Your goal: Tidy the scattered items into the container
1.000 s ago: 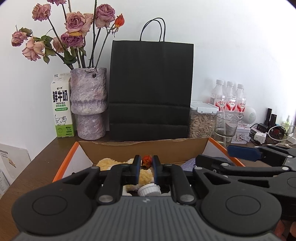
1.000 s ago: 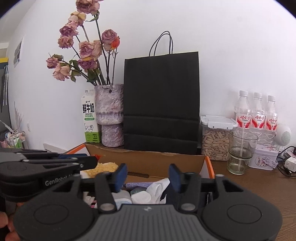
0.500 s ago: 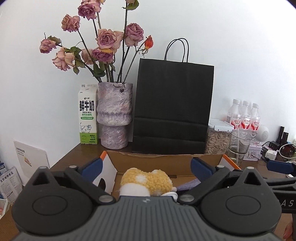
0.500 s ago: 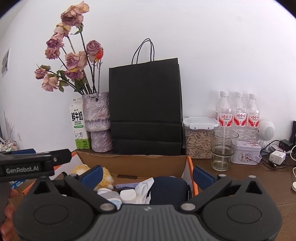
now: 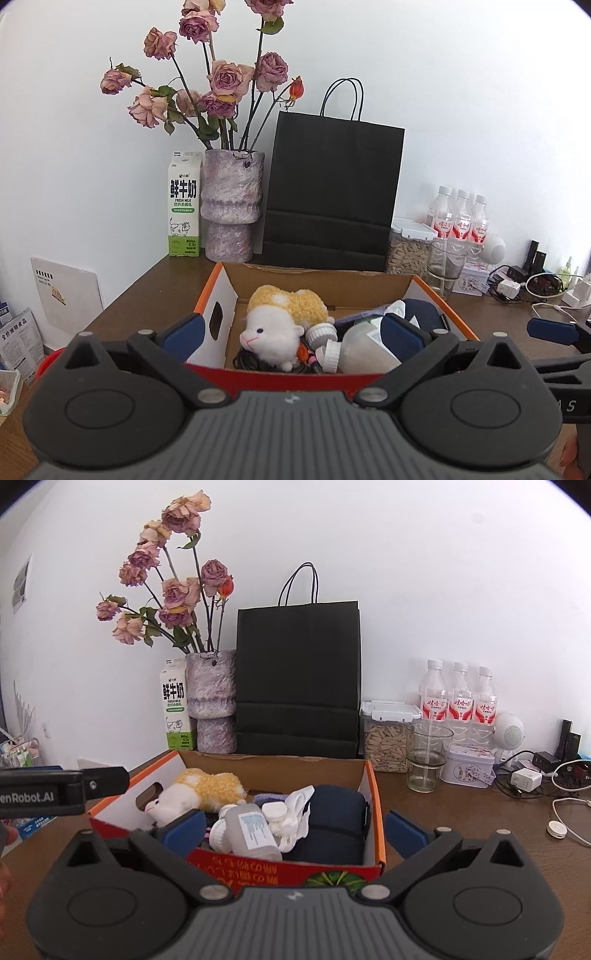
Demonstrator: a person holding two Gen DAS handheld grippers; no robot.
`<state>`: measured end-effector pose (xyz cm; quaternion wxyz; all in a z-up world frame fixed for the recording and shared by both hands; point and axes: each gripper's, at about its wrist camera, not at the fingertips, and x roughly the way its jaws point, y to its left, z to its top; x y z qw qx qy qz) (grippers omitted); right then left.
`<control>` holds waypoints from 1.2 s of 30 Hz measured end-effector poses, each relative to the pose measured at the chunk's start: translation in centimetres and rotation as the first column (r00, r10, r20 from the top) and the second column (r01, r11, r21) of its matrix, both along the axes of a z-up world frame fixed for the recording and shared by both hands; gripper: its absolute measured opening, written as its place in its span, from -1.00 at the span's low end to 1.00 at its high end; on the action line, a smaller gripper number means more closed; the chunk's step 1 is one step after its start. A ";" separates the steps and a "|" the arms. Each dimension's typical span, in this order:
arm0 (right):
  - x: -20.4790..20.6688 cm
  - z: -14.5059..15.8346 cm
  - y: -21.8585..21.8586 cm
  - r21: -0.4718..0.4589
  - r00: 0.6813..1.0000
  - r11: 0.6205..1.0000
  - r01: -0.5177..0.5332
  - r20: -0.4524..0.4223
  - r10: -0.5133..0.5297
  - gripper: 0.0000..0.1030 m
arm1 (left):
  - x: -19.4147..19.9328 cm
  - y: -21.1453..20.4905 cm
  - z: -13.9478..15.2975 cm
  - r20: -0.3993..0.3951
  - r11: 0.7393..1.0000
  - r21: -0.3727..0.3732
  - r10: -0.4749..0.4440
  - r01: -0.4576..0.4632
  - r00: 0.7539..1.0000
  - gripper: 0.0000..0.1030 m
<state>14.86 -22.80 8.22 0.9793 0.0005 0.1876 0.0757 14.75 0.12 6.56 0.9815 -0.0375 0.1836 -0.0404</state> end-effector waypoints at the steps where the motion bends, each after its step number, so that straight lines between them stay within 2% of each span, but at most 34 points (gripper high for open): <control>1: -0.6 -0.1 0.0 0.000 1.000 1.000 -0.002 -0.005 0.002 1.00 | -0.7 0.0 -0.1 -0.008 1.000 0.004 -0.005 0.005 1.000 1.00; 6: -4.1 -0.8 -0.2 0.025 0.999 1.000 -0.014 -0.042 0.015 1.00 | -4.1 -0.5 -1.0 -0.038 1.000 0.012 -0.024 0.025 0.999 1.00; 15: -8.6 -2.1 -0.3 0.008 0.997 1.000 -0.012 -0.076 0.013 1.00 | -8.4 -1.4 -3.1 -0.111 0.998 0.040 -0.041 0.046 0.993 1.00; 30: -11.8 -2.6 -0.7 0.021 0.994 0.999 0.025 -0.110 -0.023 1.00 | -11.8 -2.3 -4.1 -0.171 0.997 0.074 -0.021 0.034 0.985 1.00; 36: -12.5 -3.1 -0.5 0.025 0.992 1.000 0.017 -0.125 -0.014 1.00 | -12.6 -2.3 -4.5 -0.170 0.996 0.084 -0.009 0.023 0.985 1.00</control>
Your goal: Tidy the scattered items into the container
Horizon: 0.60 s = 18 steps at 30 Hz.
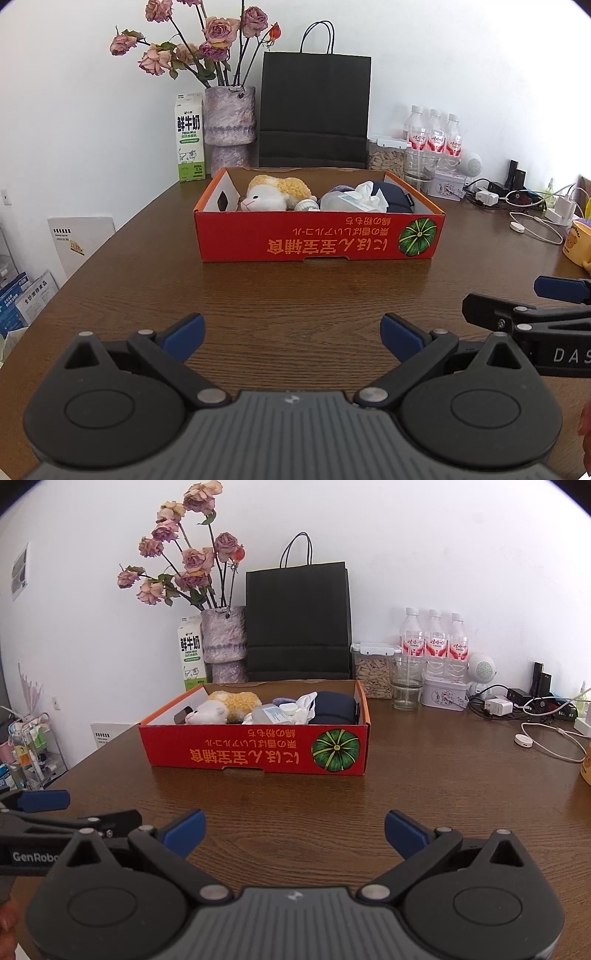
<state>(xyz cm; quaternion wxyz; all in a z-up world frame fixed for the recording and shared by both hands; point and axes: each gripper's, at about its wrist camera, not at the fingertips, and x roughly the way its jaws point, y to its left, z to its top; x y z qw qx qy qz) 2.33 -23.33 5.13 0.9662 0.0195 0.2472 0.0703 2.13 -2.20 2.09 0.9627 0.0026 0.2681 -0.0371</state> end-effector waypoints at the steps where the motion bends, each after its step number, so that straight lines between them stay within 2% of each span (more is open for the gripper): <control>1: 0.0 0.0 0.0 0.000 1.000 1.000 0.000 0.000 0.000 1.00 | 0.0 0.0 0.0 0.001 1.000 0.000 0.001 -0.001 1.000 1.00; 18: 0.0 0.0 0.0 -0.006 1.000 1.000 0.006 -0.007 -0.006 1.00 | 0.2 0.1 -0.2 -0.006 1.000 -0.013 -0.006 0.006 1.000 1.00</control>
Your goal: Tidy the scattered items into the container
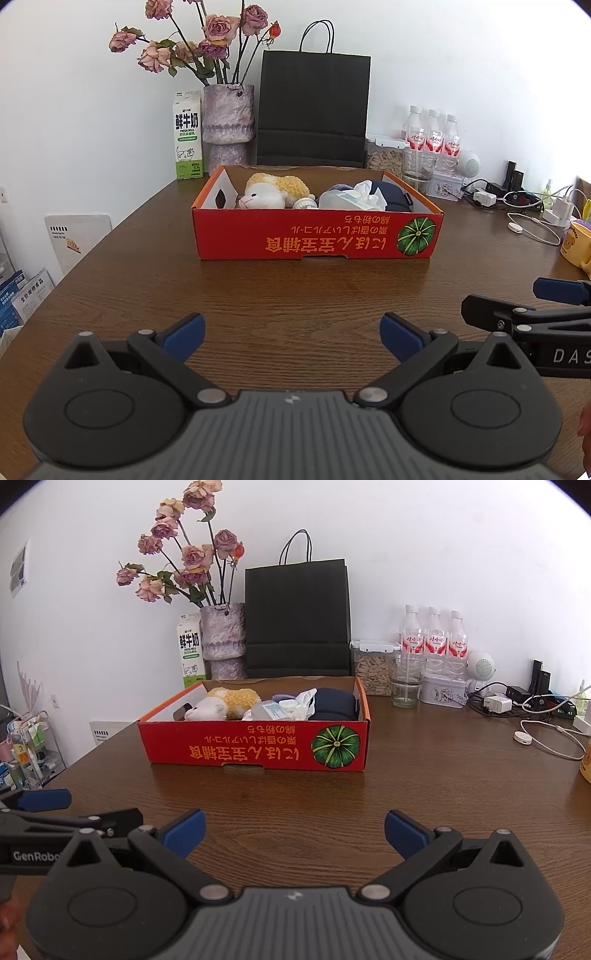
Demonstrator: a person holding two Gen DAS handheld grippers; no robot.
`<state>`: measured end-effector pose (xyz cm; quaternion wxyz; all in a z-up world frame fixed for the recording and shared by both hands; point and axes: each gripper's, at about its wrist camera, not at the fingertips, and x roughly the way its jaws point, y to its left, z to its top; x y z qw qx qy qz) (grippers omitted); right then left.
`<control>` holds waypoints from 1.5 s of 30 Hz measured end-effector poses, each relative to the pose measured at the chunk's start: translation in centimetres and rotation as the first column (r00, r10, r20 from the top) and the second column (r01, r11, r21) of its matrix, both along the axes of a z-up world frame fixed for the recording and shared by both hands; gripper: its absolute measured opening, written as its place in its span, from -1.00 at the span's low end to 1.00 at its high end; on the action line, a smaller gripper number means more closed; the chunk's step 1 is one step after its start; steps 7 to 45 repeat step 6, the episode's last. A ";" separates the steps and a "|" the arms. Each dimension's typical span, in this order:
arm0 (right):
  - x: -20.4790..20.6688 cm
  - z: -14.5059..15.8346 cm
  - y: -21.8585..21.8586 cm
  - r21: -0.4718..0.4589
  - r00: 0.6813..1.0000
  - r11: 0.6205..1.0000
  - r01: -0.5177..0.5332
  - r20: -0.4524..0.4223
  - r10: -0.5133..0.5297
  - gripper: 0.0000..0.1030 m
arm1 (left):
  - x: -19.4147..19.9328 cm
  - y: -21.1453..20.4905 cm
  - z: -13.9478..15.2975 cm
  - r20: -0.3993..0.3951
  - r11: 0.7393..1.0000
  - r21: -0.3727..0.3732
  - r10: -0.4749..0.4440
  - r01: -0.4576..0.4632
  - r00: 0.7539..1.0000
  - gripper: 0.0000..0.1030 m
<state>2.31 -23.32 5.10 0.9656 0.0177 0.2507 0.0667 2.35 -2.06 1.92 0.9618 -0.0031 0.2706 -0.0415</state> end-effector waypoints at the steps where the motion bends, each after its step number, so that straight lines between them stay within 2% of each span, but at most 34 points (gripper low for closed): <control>1: 0.0 0.0 0.0 0.000 1.000 1.000 0.000 0.000 0.000 1.00 | 0.0 0.0 0.0 -0.001 1.000 -0.002 0.000 0.000 1.000 1.00; 45: 0.1 -0.1 0.1 -0.004 1.000 1.000 -0.002 -0.006 0.002 1.00 | 0.0 0.0 -0.1 -0.006 1.000 -0.008 0.009 -0.009 1.000 1.00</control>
